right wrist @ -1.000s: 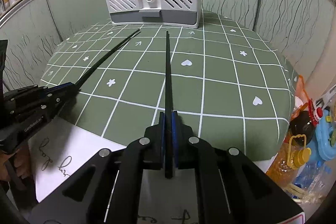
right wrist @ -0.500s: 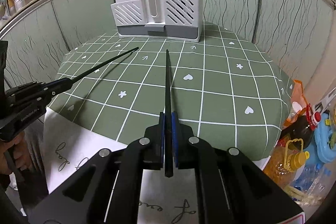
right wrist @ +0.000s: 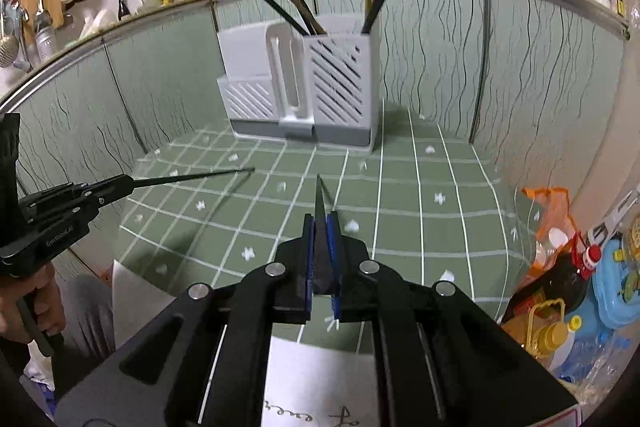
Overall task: Organize utensils
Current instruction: 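Lift both black chopsticks and carry them over the white holder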
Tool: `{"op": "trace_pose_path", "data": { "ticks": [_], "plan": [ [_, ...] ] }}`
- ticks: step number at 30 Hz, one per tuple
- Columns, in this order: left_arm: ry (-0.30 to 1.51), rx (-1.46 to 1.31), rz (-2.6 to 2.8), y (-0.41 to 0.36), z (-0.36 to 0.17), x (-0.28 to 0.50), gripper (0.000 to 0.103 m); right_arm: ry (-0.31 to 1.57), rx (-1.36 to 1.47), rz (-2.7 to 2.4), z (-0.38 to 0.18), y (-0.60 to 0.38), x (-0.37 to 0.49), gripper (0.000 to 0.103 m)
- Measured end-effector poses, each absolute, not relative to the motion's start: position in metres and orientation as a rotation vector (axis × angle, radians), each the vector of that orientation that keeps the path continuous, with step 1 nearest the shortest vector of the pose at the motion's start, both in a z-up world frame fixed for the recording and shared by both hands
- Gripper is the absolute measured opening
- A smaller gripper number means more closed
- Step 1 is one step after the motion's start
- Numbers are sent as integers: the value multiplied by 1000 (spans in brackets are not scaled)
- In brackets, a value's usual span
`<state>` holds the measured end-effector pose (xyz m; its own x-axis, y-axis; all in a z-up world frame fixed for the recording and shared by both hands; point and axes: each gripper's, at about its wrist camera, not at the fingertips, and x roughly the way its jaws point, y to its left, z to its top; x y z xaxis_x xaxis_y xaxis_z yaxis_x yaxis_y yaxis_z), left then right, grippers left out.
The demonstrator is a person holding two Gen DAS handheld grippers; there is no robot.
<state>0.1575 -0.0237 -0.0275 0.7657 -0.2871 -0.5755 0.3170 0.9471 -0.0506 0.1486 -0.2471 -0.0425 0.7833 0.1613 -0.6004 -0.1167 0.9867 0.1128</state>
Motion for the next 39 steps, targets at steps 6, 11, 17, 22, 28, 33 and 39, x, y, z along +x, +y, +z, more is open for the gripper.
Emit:
{"op": "trace_pose_path", "data": {
  "ticks": [6, 11, 17, 22, 28, 33, 39],
  "plan": [
    [566, 42, -345, -25, 4, 160, 8, 607, 76, 162, -17, -249, 152, 6],
    [528, 41, -359, -27, 29, 162, 8, 575, 64, 175, 6, -247, 154, 6],
    [502, 37, -381, -30, 52, 167, 8, 551, 69, 192, 27, -250, 157, 6],
    [483, 55, -395, -35, 65, 169, 8, 543, 56, 203, 45, -252, 159, 6],
    [478, 58, -437, -43, 79, 181, 8, 542, 32, 206, 64, -254, 166, 6],
    [476, 66, -471, -52, 92, 192, 8, 546, 35, 213, 79, -260, 175, 6],
    [470, 69, -502, -61, 111, 207, 8, 551, 37, 215, 99, -269, 189, 6]
  ]
}}
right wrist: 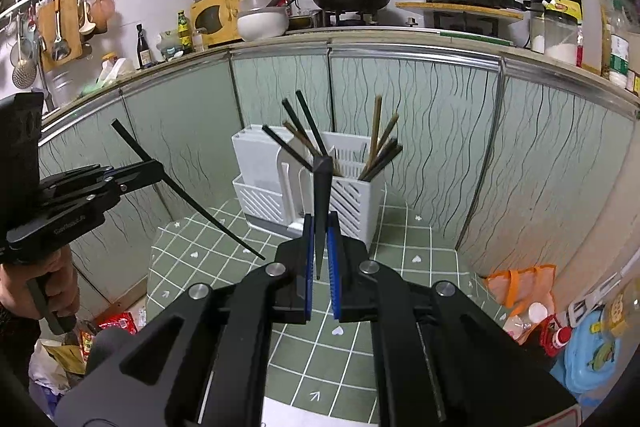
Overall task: Organize utensils
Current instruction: 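Lift both black chopsticks and carry them over the white holder, then open both grippers to drop the black chopsticks into the holder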
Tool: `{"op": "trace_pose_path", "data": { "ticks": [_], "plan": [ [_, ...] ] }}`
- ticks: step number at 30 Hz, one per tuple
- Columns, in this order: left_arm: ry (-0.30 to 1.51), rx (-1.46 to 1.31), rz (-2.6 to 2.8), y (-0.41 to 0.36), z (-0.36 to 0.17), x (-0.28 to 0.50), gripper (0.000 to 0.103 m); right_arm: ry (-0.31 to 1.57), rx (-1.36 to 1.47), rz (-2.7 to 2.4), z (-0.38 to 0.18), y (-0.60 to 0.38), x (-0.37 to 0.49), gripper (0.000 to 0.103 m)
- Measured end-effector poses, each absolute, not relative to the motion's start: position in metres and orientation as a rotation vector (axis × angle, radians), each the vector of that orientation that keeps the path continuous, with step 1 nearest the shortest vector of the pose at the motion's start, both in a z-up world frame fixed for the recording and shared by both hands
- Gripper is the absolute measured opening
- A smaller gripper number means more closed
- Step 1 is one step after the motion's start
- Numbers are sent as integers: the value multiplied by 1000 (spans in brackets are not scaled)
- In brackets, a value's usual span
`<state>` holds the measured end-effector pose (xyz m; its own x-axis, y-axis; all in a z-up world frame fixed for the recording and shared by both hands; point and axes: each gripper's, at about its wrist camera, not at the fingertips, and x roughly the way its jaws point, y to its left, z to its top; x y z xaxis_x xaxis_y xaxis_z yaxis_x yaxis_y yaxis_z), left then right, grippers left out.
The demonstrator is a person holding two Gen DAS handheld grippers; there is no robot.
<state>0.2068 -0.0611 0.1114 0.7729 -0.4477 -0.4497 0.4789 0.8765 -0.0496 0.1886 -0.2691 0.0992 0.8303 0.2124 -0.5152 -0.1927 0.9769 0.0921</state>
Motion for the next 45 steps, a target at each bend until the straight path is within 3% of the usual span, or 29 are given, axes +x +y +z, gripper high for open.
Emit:
{"op": "trace_pose_path", "data": {
  "ticks": [25, 45],
  "plan": [
    [414, 120, -569, -121, 177, 273, 8, 503, 5, 232, 185, -284, 258, 6],
    [464, 154, -590, -152, 143, 351, 8, 585, -51, 231, 155, -286, 330, 6]
  ]
}}
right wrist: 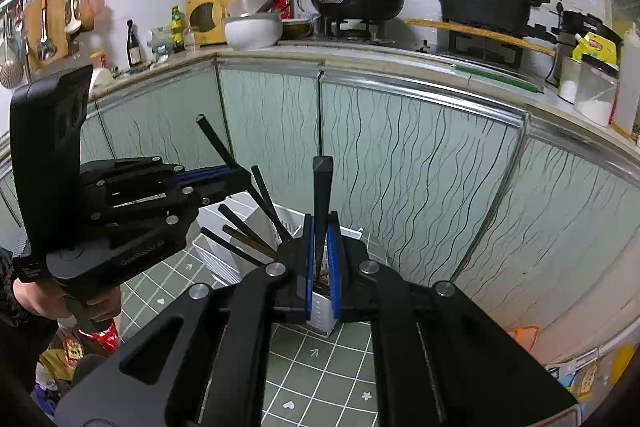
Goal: Organize utensils
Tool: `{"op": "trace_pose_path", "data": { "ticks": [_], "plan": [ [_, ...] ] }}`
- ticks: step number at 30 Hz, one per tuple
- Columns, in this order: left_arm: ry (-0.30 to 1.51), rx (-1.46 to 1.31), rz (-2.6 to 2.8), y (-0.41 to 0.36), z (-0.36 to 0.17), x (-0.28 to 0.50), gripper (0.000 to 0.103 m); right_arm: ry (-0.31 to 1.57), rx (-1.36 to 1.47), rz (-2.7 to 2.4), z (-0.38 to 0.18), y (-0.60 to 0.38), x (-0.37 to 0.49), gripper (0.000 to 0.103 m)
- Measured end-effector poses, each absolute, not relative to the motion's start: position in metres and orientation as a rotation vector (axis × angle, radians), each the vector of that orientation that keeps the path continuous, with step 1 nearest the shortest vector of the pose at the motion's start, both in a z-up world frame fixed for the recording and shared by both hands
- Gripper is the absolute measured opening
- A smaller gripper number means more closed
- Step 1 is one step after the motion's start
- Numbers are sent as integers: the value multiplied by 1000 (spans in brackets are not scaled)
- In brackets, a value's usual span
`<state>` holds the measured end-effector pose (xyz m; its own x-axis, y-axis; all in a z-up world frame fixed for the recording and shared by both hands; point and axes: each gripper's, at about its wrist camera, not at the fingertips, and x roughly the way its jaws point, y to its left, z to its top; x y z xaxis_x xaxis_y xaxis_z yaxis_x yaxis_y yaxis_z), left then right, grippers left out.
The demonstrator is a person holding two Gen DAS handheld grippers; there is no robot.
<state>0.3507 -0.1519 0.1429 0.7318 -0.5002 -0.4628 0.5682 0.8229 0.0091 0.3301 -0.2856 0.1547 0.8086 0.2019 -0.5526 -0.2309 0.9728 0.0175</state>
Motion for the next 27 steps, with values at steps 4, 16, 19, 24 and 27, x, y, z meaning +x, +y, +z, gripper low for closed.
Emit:
{"op": "trace_pose_path", "data": {
  "ticks": [4, 16, 19, 24, 27],
  "plan": [
    [476, 183, -523, -150, 128, 359, 88, 620, -57, 208, 139, -289, 347, 31],
    [440, 187, -473, -118, 128, 327, 99, 535, -38, 109, 134, -316, 313, 95],
    [446, 182, -462, -113, 128, 316, 99, 527, -42, 105, 134, -314, 300, 95],
    [446, 171, -449, -106, 125, 296, 99, 516, -63, 105, 131, -305, 276, 95],
    [456, 157, -449, -101, 121, 283, 99, 510, -66, 110, 129, -300, 264, 95]
  ]
}}
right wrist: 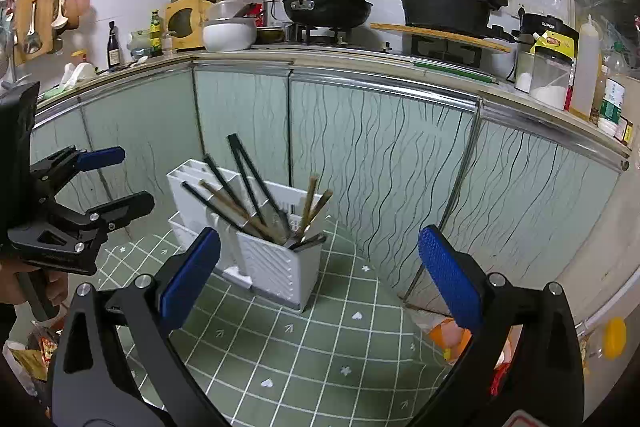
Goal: Organize utensils
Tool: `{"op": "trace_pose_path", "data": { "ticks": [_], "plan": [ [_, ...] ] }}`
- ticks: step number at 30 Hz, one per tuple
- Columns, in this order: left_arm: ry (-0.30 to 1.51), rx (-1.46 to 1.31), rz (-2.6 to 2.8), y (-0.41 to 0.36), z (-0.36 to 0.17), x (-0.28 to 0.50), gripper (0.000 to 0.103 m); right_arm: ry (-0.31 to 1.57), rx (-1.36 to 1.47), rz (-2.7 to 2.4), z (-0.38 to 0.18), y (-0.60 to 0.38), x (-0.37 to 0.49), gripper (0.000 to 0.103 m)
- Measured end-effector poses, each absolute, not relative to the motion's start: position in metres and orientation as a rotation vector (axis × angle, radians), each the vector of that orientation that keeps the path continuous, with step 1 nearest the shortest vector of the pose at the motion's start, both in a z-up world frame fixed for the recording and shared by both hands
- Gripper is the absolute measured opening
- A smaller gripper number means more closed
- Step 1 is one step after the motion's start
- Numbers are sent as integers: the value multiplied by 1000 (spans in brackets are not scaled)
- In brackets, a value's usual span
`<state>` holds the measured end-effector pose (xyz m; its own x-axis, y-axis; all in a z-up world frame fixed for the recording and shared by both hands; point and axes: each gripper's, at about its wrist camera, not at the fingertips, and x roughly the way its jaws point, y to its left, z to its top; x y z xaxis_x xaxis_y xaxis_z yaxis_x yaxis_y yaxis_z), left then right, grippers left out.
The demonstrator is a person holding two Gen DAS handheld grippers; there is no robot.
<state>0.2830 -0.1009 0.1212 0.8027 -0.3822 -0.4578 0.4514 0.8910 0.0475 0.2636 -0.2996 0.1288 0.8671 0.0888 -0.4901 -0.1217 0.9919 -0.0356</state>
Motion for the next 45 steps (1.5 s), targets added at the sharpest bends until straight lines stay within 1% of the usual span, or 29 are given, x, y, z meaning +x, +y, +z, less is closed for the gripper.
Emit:
{"op": "trace_pose_path", "data": {
  "ticks": [11, 20, 31, 45],
  "plan": [
    [470, 154, -386, -80, 99, 245, 99, 515, -85, 107, 106, -283, 224, 95],
    [474, 147, -319, -61, 68, 214, 99, 513, -103, 59, 80, -273, 192, 95],
    [473, 155, -278, -42, 45, 175, 99, 541, -108, 1, 42, -256, 158, 95],
    [529, 100, -248, -24, 11, 133, 99, 570, -80, 0, 4, -239, 123, 95]
  ]
}}
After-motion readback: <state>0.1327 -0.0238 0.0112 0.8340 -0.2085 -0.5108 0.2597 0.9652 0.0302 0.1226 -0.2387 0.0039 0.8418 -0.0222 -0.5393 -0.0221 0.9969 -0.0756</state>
